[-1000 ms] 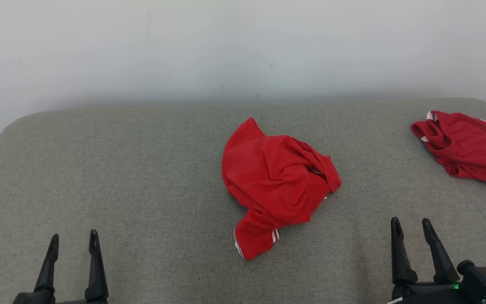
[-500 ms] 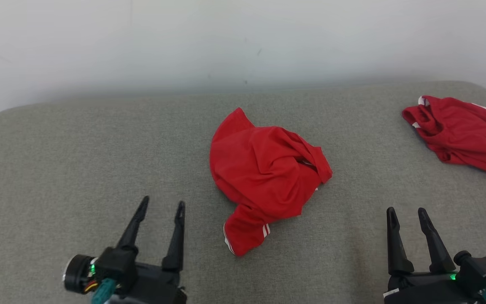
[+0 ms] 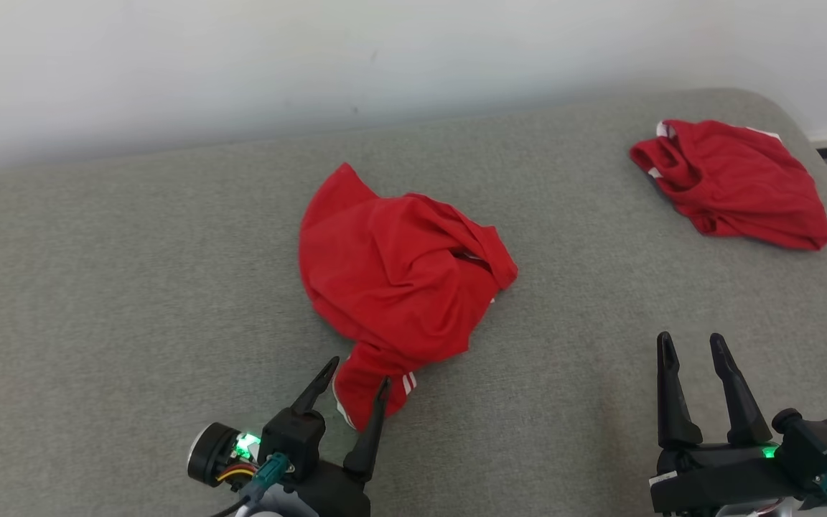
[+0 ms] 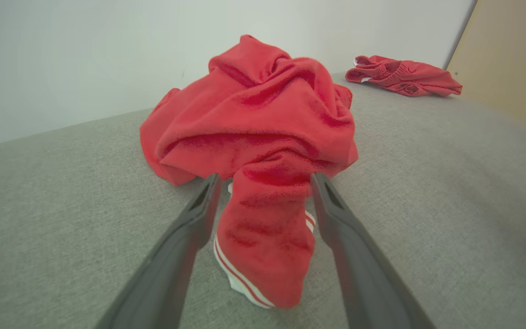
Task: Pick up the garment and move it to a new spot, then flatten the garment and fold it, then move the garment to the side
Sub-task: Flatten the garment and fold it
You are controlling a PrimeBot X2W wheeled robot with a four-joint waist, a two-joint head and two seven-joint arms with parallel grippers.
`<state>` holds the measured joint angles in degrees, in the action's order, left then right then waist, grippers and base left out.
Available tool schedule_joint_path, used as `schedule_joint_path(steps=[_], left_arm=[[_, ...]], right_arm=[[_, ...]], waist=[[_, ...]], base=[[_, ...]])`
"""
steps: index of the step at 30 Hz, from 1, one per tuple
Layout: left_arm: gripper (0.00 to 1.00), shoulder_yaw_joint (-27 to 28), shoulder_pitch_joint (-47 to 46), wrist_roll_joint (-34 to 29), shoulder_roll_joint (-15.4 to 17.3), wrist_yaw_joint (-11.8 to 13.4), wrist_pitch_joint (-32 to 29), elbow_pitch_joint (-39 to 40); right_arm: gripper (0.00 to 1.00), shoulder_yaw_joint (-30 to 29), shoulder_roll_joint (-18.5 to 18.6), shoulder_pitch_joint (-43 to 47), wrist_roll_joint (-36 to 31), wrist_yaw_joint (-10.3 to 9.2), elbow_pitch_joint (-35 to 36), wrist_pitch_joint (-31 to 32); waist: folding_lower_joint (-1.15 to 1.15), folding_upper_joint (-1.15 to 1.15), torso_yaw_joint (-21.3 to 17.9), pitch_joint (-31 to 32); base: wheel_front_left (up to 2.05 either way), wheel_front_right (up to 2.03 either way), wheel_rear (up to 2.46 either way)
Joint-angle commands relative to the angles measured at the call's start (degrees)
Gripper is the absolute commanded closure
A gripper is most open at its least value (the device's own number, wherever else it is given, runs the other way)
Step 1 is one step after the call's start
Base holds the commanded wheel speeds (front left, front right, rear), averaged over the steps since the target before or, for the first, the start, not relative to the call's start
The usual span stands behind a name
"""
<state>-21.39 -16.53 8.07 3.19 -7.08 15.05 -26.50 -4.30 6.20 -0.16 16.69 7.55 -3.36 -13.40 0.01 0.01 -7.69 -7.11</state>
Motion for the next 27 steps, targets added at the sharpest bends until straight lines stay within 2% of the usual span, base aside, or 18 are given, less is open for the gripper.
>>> schedule_joint_path(steps=[1,10,12,19,23,27], left_arm=[[0.00,-0.14,-1.41,-0.03,0.03,-0.10,0.16,-1.95],[0.00,-0.42,-6.73,1.73,-0.14,-0.15,0.15,-12.54],[1.00,-0.62,-7.57,2.27,-0.19,-0.19,0.15,-13.69],[1.00,-0.89,-8.33,4.39,-0.27,-0.27,0.15,-10.55],[1.00,-0.23,-6.13,4.16,-0.14,0.50,0.15,-4.04],[1.00,0.75,-2.88,3.35,1.97,1.47,0.16,3.23]], right_arm=[[0.00,0.15,-0.12,-0.64,0.24,-0.17,-0.25,-0.38],[0.00,0.21,-0.03,-2.01,0.58,-0.17,-1.16,-1.03],[0.00,0.05,-0.21,-2.11,0.45,-0.17,-1.40,-1.17],[0.00,-0.65,-0.51,-1.24,0.56,-0.17,-1.74,-1.40],[0.00,-0.75,-0.45,-0.23,0.62,-0.17,-1.82,-1.48],[0.00,-0.78,-0.56,0.75,0.59,-0.17,-1.65,-1.52]], waist=[[-0.01,-0.01,-1.70,-1.54],[-0.01,-0.01,-3.25,-3.23],[-0.01,-0.01,-3.13,-3.13],[-0.01,-0.01,-0.76,-1.74],[-0.01,-0.01,2.09,-0.13],[-0.01,-0.01,5.07,1.33]], base=[[0.00,0.00,0.00],[0.00,0.00,0.00],[0.00,0.00,0.00],[0.00,0.00,0.00],[0.00,0.00,0.00],[0.00,0.00,0.00]])
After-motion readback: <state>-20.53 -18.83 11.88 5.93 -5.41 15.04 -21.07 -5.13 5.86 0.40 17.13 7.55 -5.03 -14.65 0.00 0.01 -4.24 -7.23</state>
